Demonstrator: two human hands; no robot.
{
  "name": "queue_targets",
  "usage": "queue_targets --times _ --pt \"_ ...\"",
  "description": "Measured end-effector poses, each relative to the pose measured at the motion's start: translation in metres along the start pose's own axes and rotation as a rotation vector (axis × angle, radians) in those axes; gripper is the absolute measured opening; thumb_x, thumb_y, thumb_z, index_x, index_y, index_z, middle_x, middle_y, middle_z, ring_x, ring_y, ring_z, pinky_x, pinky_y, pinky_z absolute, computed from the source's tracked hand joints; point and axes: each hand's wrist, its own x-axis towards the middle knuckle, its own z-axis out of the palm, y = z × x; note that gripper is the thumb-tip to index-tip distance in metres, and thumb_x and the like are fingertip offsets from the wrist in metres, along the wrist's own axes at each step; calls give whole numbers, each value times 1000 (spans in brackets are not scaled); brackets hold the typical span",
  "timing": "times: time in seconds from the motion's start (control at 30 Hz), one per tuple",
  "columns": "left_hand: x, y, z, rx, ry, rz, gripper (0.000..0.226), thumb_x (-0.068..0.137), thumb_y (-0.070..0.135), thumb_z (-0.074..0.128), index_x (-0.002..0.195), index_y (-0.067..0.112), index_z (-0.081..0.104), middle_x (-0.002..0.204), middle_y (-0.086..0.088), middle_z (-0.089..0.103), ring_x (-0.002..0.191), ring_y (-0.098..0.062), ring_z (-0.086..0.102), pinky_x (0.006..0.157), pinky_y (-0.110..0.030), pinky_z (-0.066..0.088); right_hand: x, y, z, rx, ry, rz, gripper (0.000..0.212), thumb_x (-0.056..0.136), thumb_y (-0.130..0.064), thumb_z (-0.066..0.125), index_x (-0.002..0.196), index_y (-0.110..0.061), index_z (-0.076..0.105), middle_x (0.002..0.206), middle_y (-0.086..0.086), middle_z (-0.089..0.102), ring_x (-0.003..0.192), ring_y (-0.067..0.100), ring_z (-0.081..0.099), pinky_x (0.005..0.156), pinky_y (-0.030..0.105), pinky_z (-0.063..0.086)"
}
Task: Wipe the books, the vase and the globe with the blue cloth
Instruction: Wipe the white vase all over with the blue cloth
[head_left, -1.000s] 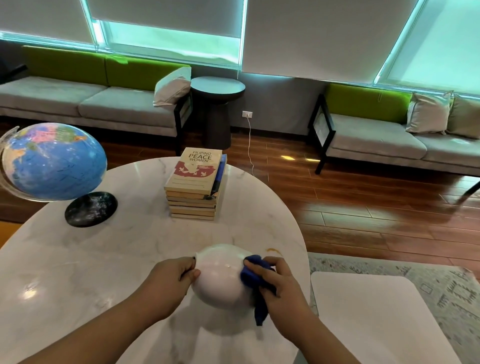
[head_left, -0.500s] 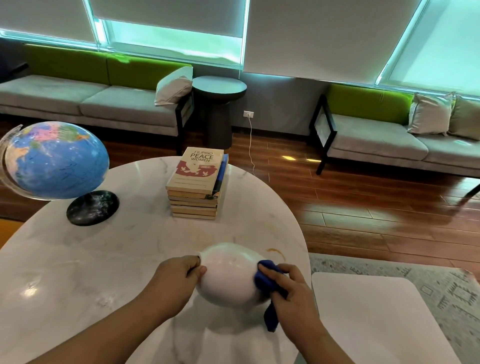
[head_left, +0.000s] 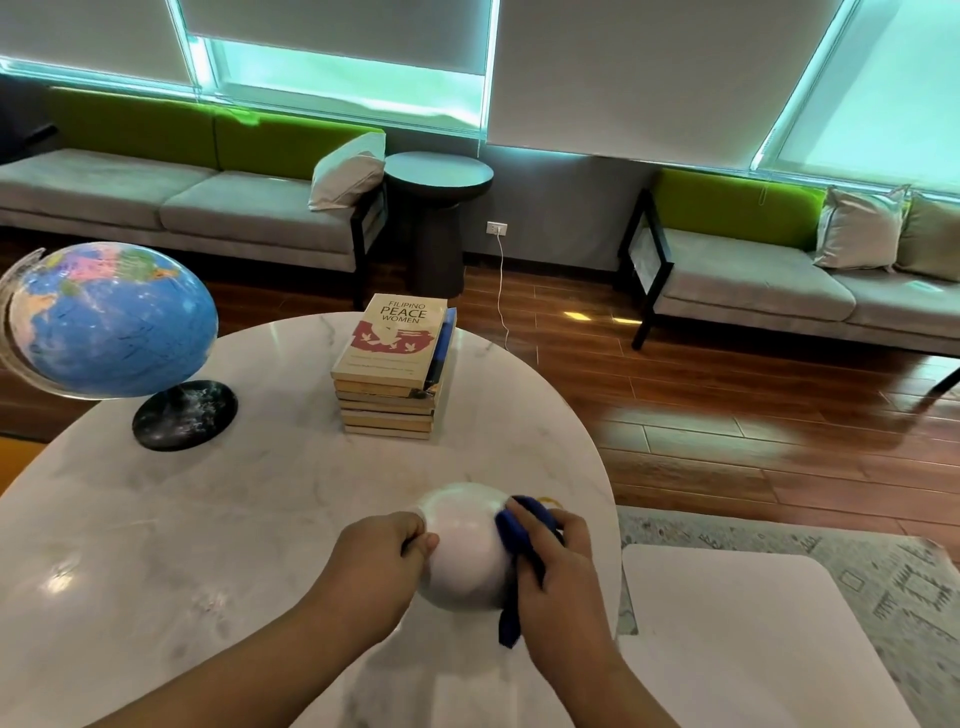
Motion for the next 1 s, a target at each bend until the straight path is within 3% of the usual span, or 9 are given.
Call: queue_targets --times 0.13,0.23,0.3,0.47,0.57,0.63,0.77,0.87,1.0 --pt "0 2 -2 21 -7 6 31 98 24 51 66 23 52 66 6 51 60 -8 47 54 -12 35 -3 -5 -7 -76 -120 -119 61 88 -1 56 117 -54 53 123 -32 31 117 -13 34 96 -3 21" --pt "-3 3 -2 20 -13 27 36 97 22 52 62 26 47 61 8 47 57 -7 44 51 -12 34 6 2 -16 -29 -7 -19 57 88 2 53 107 -52 57 119 -21 42 110 -7 44 104 10 30" --pt "-3 5 1 58 -17 49 29 97 24 51 69 24 52 66 8 51 61 -8 48 54 -12 34 8 -4 -12 -80 16 -29 50 91 -4 53 115 -48 56 120 -18 41 111 1 43 106 16 32" --pt "-1 6 0 71 -44 14 17 96 23 53 89 10 61 83 -7 62 75 -18 56 65 -20 41 -1 -21 -11 -272 -197 -247 59 85 -4 53 125 -48 56 119 -40 22 111 -9 29 97 -3 15" --pt "-3 7 0 115 -52 41 14 96 23 53 83 19 52 84 3 58 75 -12 53 65 -16 37 7 -21 -21 -250 -98 -203 50 83 -9 53 120 -43 62 120 -32 35 113 0 40 105 12 30" --pt "-3 8 2 138 -65 66 19 97 21 51 78 20 49 83 3 55 73 -11 50 65 -18 40 13 -30 -21 -332 -49 -192 45 89 -12 54 126 -39 59 127 -21 39 115 7 38 107 19 32" --pt "-4 11 2 116 -86 93 29 96 14 48 69 22 47 71 6 49 65 -6 46 59 -12 37 12 -54 -19 -538 -223 -373 50 93 -16 50 137 -40 46 143 -16 27 120 15 29 108 20 23" --pt "-3 7 2 76 -79 77 31 95 10 47 67 22 45 67 7 46 61 -6 42 56 -14 34 7 -48 -29 -509 -324 -419 51 86 -15 48 129 -42 55 132 -21 34 113 12 34 102 12 24" --pt "-4 10 1 162 -58 120 29 97 15 46 70 25 41 70 8 46 66 -8 47 60 -14 34 16 -34 -31 -423 -122 -329 47 80 -13 54 119 -39 64 122 -24 42 111 8 40 101 19 35"
